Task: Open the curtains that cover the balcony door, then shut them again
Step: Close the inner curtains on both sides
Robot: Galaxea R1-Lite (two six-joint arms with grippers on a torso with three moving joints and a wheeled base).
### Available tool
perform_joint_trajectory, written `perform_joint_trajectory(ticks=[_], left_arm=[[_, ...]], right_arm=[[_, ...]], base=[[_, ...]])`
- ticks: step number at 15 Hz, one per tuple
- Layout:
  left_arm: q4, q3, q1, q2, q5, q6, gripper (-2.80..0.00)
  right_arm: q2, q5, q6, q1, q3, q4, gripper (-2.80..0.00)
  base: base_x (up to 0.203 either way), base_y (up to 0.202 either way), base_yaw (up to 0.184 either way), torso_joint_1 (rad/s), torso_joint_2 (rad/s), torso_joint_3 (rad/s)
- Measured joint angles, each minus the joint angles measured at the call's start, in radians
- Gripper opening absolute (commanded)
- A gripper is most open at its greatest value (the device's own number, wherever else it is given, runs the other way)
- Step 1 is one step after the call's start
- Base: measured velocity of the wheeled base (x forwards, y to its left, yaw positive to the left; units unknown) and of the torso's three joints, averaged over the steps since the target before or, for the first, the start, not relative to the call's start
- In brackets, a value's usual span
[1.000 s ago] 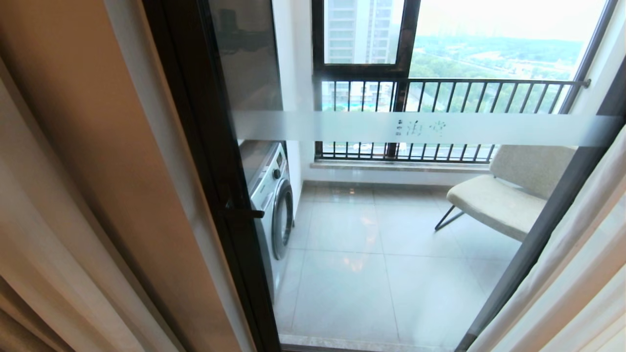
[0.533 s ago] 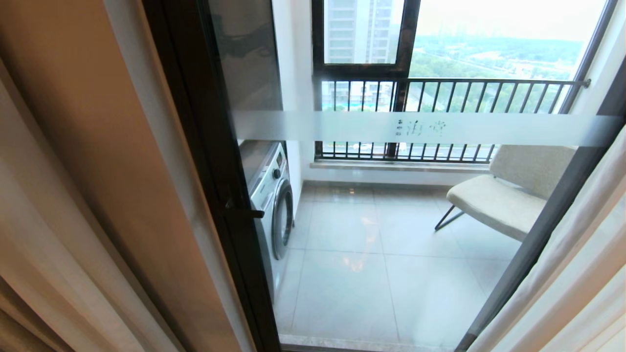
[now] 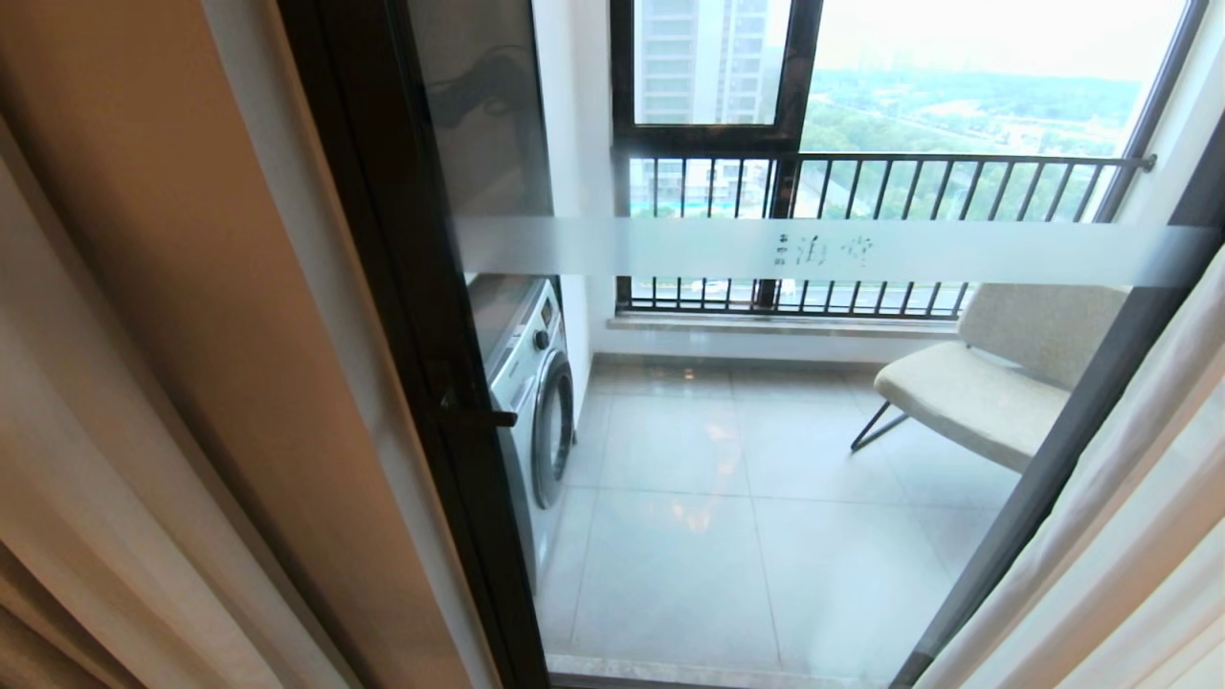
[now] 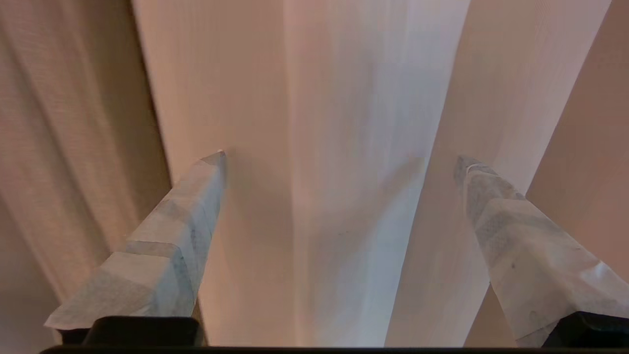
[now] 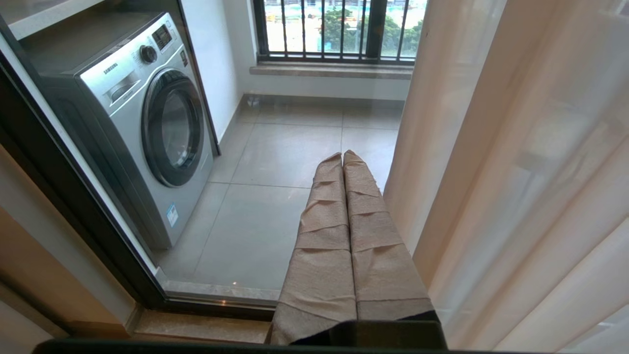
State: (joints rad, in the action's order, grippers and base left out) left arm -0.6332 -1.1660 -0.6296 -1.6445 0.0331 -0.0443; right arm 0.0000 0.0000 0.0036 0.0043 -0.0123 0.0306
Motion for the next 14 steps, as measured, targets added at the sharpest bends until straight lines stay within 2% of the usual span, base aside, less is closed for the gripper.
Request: perform_joint_trajectory(ticks=[11, 12, 14], left_arm=[[-0.082, -0.007, 0.018, -0.099, -0.015, 0.0, 0.0], [-0.092, -0.007, 0.02, -0.104, -0.021, -0.001, -2.8], [-0.099, -0.007, 0.021, -0.113, -0.035, 0.0, -2.8]], right_arm=[[0.0, 0.0, 0.001, 0.0, 0.0, 0.0, -2.8], [0.0, 0.0, 0.0, 0.0, 0.0, 0.0, -2.8], [0.0, 0.0, 0.0, 0.0, 0.0, 0.0, -2.8]], base=[[0.0, 0.0, 0.0, 0.0, 0.0, 0.0], [0.0, 0.0, 0.0, 0.0, 0.0, 0.0], [0.0, 0.0, 0.0, 0.0, 0.0, 0.0]])
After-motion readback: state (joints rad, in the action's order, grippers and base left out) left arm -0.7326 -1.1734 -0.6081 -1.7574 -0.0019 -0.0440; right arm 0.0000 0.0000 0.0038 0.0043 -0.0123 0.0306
